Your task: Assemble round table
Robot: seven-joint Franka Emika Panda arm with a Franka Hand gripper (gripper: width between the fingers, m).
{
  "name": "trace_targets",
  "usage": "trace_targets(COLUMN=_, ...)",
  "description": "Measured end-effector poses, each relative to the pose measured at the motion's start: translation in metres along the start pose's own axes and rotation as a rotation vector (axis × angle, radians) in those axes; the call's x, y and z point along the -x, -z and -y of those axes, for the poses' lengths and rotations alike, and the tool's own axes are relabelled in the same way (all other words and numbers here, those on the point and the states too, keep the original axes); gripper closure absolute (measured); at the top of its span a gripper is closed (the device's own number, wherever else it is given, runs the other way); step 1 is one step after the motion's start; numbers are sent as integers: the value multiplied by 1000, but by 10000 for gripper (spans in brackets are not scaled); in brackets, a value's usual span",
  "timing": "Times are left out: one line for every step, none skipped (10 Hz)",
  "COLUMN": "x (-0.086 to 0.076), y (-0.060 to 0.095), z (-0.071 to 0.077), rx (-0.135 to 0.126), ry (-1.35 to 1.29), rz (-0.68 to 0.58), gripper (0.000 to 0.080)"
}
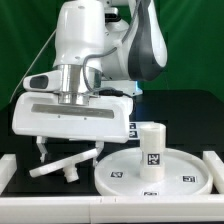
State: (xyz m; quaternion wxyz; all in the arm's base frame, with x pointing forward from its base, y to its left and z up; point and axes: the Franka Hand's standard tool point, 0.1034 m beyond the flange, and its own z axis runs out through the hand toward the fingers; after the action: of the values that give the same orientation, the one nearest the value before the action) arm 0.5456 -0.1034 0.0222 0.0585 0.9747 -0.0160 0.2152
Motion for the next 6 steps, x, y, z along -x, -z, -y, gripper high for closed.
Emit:
trace_targets(x=0, y=0, z=1, rx=-1, ry=-5, rz=0, gripper=151)
trace_targets(x=0, y=0, z=0, rx=-1, ry=-5, rz=1, gripper=151)
trace_targets(x=0, y=0, z=0, rx=-1, ry=-5, rz=2, gripper=239)
trace_targets(x=-6, y=3, z=-2, rx=8, ry=-5, rz=-20, gripper=408)
trace_targets(x=-8, y=4, z=-3, rx=9, ry=-6, rz=-23, gripper=421)
trace_targets(x=-9, y=4, z=-3, rx=8, ry=-6, rz=-22, gripper=421)
